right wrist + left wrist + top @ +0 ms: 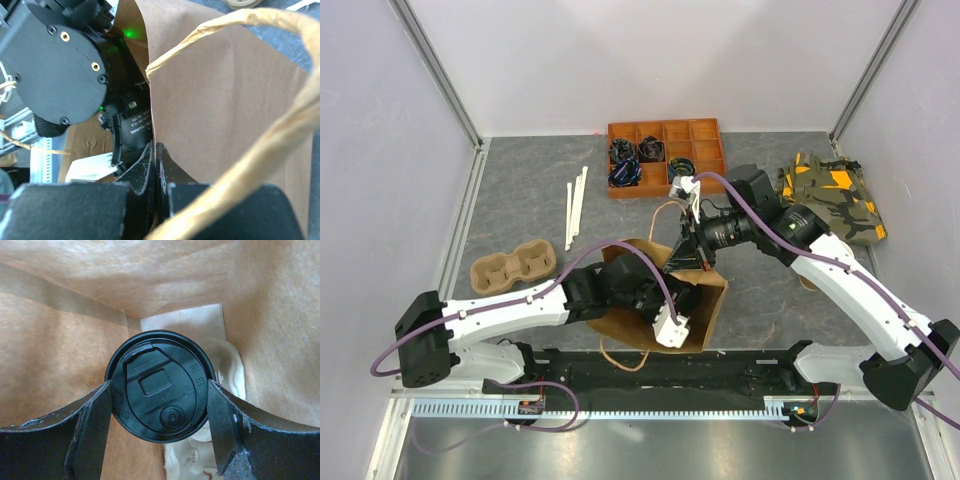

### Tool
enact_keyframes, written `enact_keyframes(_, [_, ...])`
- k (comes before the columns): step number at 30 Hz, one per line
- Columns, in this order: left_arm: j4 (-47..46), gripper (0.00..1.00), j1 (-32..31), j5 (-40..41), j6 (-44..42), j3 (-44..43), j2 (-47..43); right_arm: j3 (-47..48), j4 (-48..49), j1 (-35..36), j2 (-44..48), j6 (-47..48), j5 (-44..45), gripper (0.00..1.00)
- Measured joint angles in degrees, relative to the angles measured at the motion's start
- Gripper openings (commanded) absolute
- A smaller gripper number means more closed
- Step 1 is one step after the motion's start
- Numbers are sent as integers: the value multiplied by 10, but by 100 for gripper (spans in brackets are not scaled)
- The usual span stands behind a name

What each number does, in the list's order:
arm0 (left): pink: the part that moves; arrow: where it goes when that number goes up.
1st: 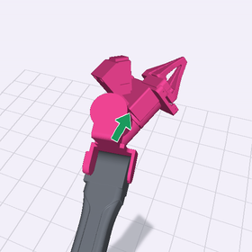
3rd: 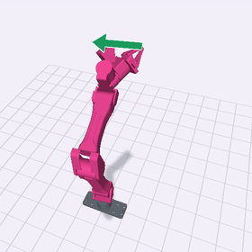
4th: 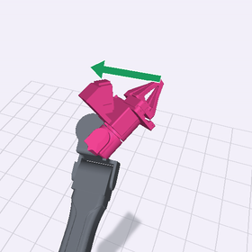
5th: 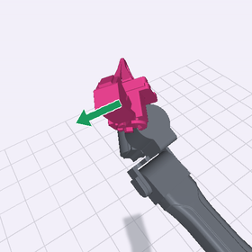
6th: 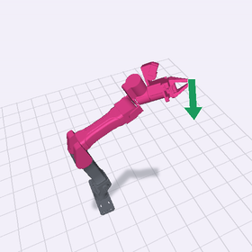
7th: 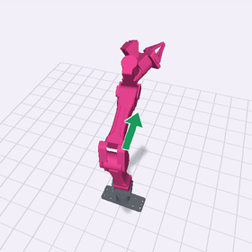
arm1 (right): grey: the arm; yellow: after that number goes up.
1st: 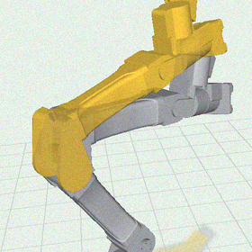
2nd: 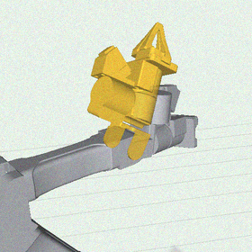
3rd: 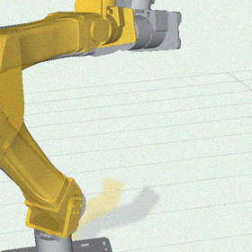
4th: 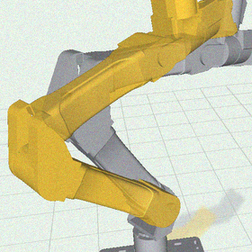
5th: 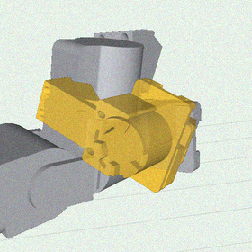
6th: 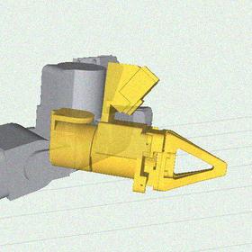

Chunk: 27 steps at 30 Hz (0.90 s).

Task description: Pack the takeout coffee

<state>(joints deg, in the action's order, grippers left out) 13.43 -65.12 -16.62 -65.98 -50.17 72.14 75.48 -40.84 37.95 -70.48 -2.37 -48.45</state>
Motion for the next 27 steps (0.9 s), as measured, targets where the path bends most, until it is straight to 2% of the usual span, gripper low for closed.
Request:
enact_keyframes(15, [-18, 25, 0, 0, 7, 25, 20, -19, 4, -50, -15, -18, -85, 0])
enact_keyframes(22, [-30, 25, 6, -8, 28, 1, 63, -18, -29, -68, -16, 40, -106, 0])
enact_keyframes(27, [3, 26, 15, -22, 43, -51, 113, -3, -66, -78, -31, 89, -113, 0])
